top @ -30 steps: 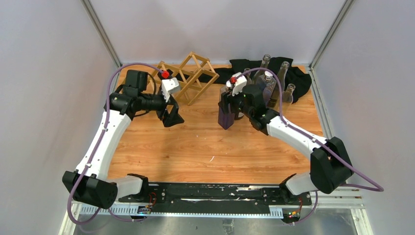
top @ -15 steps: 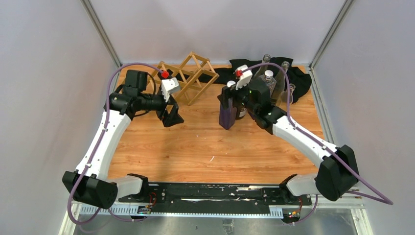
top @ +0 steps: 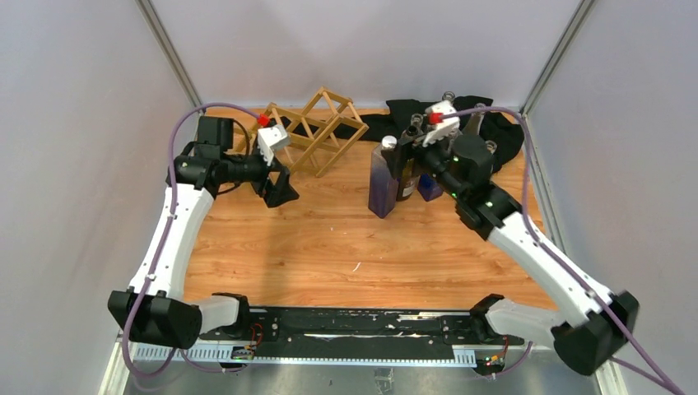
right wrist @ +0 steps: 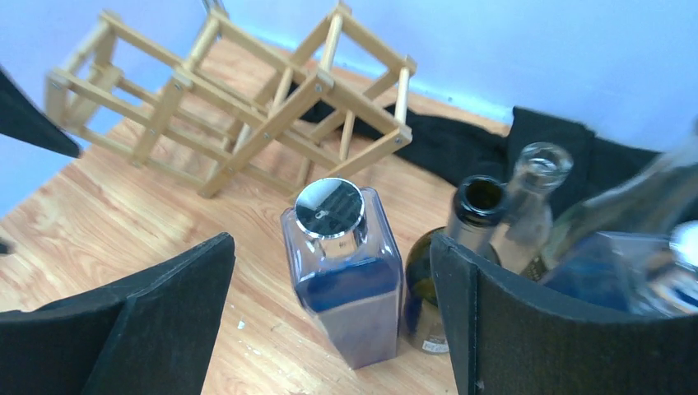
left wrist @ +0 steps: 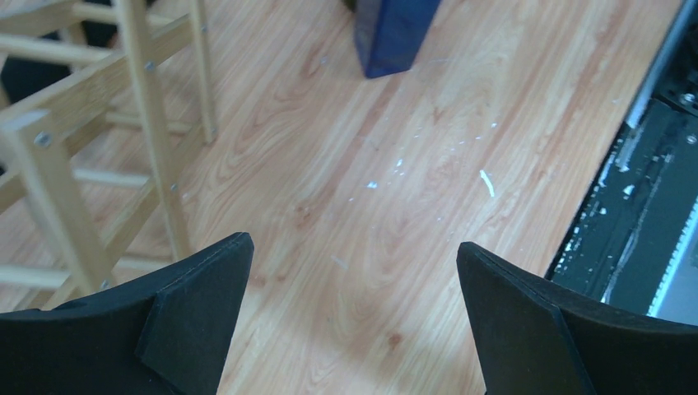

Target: Take the wine bottle off the wine rack

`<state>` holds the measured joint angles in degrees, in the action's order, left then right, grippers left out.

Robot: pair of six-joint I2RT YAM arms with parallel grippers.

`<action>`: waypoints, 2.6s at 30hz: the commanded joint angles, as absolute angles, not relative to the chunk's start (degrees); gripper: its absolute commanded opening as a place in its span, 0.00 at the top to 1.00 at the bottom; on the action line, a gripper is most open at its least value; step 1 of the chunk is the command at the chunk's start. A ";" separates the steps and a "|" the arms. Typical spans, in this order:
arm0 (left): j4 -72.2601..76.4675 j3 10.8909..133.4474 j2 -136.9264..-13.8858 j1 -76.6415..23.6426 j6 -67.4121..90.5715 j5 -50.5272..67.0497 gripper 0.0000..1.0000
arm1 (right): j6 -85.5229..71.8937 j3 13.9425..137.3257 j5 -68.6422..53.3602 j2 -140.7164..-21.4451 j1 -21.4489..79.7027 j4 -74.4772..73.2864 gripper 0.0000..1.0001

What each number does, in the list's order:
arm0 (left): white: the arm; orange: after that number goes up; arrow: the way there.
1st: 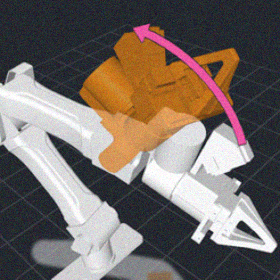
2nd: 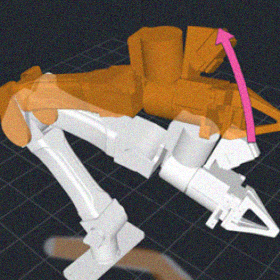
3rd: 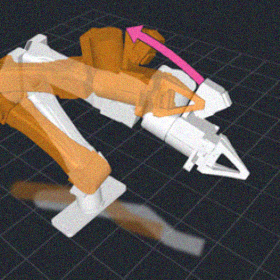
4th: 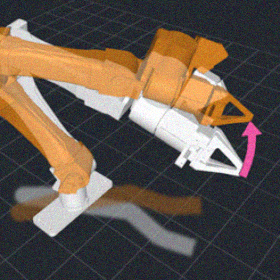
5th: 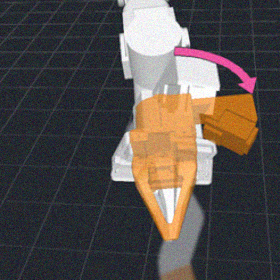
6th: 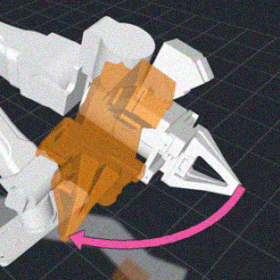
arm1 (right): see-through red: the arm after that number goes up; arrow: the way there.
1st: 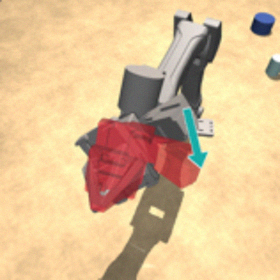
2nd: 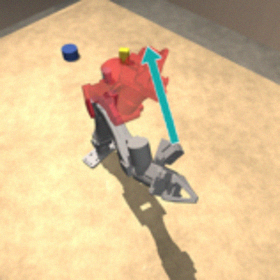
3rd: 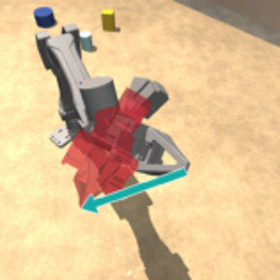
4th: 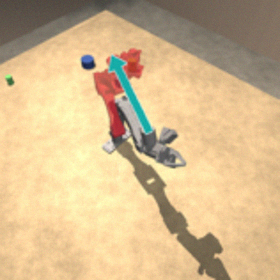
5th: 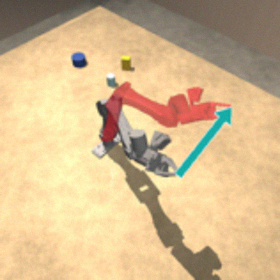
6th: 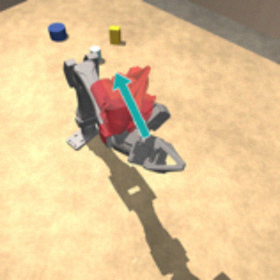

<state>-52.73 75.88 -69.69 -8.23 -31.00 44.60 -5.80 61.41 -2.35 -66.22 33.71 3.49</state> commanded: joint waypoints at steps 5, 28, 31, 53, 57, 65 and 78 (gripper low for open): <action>-46.33 67.54 -68.40 2.65 -32.89 44.61 0.00 | -11.00 50.79 13.22 -46.53 33.13 -8.06 0.08; 15.86 21.93 -58.92 8.96 -12.10 25.81 0.00 | -19.28 22.19 57.03 -46.89 18.21 6.49 0.03; 25.02 18.94 -59.44 8.91 -9.93 22.41 0.00 | -13.56 18.31 55.73 -50.47 15.56 16.84 0.03; 67.87 6.69 -75.60 6.08 0.92 12.40 0.00 | 3.32 10.55 30.55 -73.99 7.92 58.04 0.11; 75.00 6.90 -80.58 3.61 -0.27 8.69 0.00 | 6.30 7.66 23.42 -79.68 7.98 68.40 0.04; 62.51 10.66 -78.37 2.31 -2.12 7.48 0.00 | 5.29 11.98 23.65 -82.02 6.58 62.85 0.00; 63.19 10.65 -78.91 1.93 -2.15 7.11 0.00 | 5.27 11.95 23.64 -82.00 6.59 62.84 0.00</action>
<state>63.20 9.76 -78.91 2.42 -0.93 8.40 4.93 11.14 23.73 -82.24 7.33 61.58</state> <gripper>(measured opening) 0.997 0.999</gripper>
